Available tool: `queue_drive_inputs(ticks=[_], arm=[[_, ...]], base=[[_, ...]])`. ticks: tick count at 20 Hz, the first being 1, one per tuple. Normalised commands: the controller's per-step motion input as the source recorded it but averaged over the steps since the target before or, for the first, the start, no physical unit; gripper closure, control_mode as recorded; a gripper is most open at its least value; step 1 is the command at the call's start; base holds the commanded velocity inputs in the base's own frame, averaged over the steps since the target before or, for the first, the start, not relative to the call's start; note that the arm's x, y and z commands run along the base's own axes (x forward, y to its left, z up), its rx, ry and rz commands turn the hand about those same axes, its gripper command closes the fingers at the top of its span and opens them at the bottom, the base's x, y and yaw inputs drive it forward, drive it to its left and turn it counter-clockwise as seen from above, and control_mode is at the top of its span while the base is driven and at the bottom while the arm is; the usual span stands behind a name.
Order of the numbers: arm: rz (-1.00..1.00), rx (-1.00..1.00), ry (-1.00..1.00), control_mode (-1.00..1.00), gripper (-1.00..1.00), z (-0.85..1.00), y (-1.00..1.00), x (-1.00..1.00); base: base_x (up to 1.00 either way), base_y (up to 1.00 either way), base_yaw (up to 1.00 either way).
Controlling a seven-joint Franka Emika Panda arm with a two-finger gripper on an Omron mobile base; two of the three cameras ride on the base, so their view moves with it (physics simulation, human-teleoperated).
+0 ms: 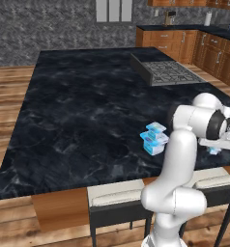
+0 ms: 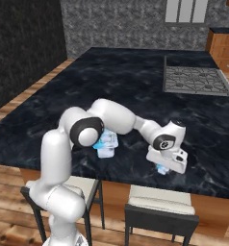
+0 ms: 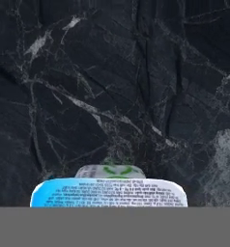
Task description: Stack the yogurt containers by placing the smaller containers on top of the larger containers.
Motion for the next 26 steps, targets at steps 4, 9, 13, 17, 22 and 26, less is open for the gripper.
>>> queue_drive_inputs(ticks=[4, 9, 13, 17, 22, 26], arm=[[0.00, 0.00, -0.11, -1.00, 1.00, 0.80, 0.18, -0.20], [0.01, 0.00, -0.06, -1.00, 1.00, 0.92, 0.32, -0.28], [0.00, -0.02, -0.05, -1.00, 1.00, 0.76, 0.57, -0.20], [0.00, -0.02, 0.00, -1.00, 1.00, 0.73, 0.53, -0.24], [0.00, -0.01, 0.00, -1.00, 1.00, 0.65, 0.41, -0.22], [0.00, 0.00, 0.00, -1.00, 1.00, 0.60, 0.29, -0.14]], base=[[0.00, 0.00, 0.00], [0.00, 0.00, 0.00], [0.00, 0.00, 0.00], [0.00, 0.00, 0.00], [0.00, 0.00, 0.00], [0.00, 0.00, 0.00]])
